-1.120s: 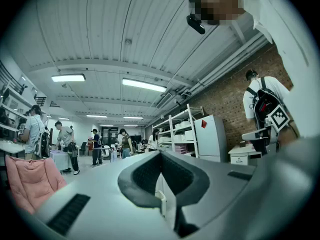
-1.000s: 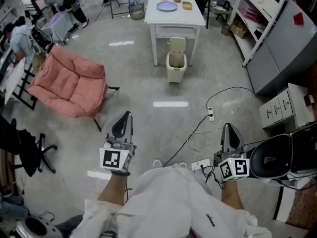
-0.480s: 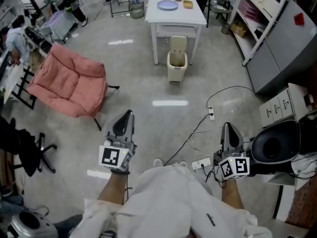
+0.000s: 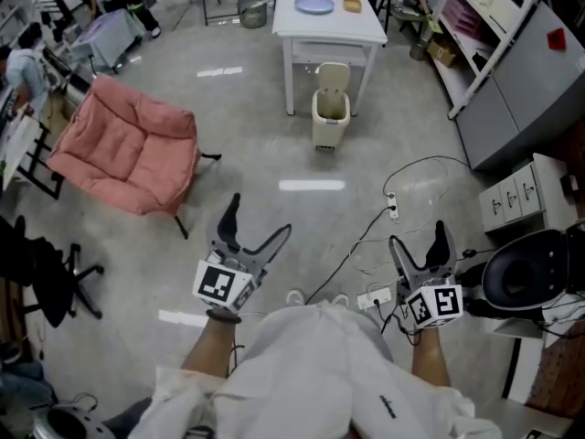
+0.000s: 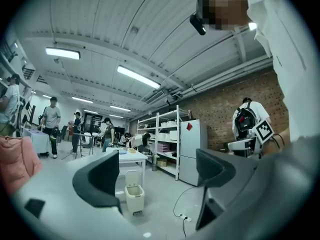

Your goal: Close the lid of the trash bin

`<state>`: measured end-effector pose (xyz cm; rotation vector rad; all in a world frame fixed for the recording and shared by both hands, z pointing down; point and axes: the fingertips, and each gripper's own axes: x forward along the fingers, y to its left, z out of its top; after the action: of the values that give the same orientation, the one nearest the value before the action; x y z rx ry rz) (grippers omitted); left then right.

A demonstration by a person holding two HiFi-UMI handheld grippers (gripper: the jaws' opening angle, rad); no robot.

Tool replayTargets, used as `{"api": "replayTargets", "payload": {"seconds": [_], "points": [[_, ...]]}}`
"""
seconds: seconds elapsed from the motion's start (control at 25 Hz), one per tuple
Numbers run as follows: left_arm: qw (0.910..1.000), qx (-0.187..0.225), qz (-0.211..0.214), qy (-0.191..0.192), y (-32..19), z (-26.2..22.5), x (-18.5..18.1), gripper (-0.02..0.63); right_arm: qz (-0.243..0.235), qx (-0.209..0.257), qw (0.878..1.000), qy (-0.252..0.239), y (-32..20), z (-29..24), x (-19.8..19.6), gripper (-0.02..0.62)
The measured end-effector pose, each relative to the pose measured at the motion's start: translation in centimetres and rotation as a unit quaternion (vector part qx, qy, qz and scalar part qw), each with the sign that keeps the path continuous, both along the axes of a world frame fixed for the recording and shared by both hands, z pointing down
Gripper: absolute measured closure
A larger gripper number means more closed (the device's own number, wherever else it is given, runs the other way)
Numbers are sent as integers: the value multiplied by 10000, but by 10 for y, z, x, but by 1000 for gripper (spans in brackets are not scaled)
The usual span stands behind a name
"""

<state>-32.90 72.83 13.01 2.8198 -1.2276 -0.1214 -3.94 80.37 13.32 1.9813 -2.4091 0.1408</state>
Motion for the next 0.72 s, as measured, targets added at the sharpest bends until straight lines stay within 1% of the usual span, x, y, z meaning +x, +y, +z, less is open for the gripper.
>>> {"api": "replayTargets", "payload": {"seconds": [0.16,0.4,0.72], "points": [[9999,-134,-29,-33,-6,12,-14,143,137,-121,9998,13,-2,9,-8,77],[9999,-105,-74,-10,-15,12,-18,143,-9,-329,9995,27,-7,18,-21,71],[9998,-136,-151,-64,-34,13,-18,143,-138,-359,9992,-109,-36,21,-21,71]]}}
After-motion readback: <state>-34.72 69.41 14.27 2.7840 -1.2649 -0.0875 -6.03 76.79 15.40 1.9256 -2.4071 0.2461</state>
